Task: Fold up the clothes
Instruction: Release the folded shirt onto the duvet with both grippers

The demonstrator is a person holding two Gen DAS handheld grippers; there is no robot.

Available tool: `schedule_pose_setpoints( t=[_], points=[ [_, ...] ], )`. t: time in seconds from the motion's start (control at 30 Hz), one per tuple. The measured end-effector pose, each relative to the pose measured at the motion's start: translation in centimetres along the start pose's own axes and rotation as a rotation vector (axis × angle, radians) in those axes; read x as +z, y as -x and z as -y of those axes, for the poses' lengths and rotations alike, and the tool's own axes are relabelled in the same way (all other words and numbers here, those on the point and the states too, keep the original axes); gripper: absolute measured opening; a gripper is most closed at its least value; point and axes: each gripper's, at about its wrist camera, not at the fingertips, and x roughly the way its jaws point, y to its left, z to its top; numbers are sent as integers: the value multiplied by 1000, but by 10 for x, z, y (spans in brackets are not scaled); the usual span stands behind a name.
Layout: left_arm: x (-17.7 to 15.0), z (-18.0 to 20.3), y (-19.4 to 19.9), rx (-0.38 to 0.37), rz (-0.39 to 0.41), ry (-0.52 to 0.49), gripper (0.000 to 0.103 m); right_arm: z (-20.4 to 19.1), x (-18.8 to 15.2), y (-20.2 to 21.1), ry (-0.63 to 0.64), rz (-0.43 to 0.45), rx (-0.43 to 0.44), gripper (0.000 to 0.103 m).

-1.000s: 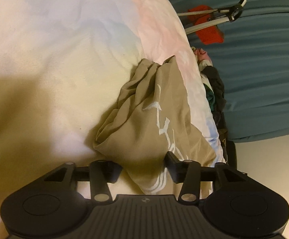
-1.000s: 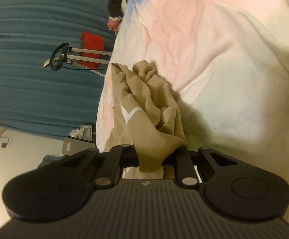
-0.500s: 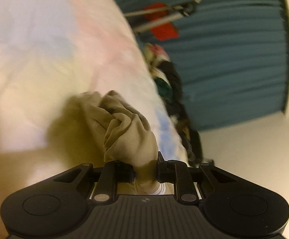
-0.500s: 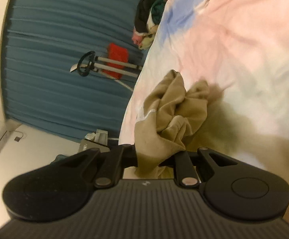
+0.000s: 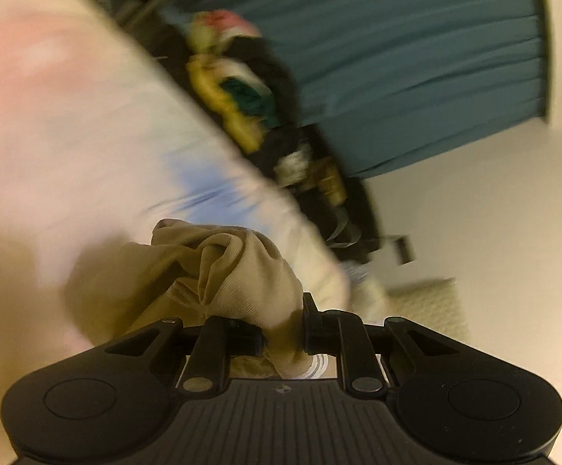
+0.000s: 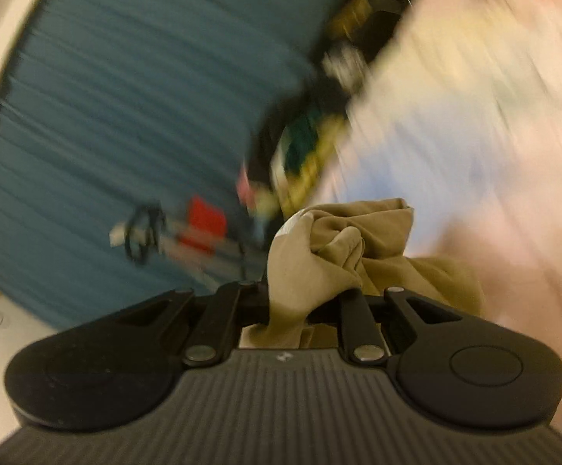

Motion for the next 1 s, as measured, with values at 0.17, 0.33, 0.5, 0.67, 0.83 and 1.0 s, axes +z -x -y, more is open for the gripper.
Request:
schedule_pose_setpoints(
  t=[0.17,0.33,0.5,0.67,0.83,1.0],
  points=[
    [40,63,-87,-107,109,-208,18,-16,67,-52,73,153,26,16],
    [23,28,-170,-6,37,-259,19,42,69,-103,103,132,-46,16],
    [-32,-73,-194,131,-159,-250,19,132,14,-125,42,-33,-209,16],
    [-70,-105,-187,191,-218,-381,21,175,-31,-108,22,-89,-242,17],
    [-77,-92,-175,274,-201,-536,33,157,-37,-94,27,-113,-321,22],
    [-81,-54,-125,290,-170,-586,50,108,-41,-59,168,-134,-411,22]
  ],
)
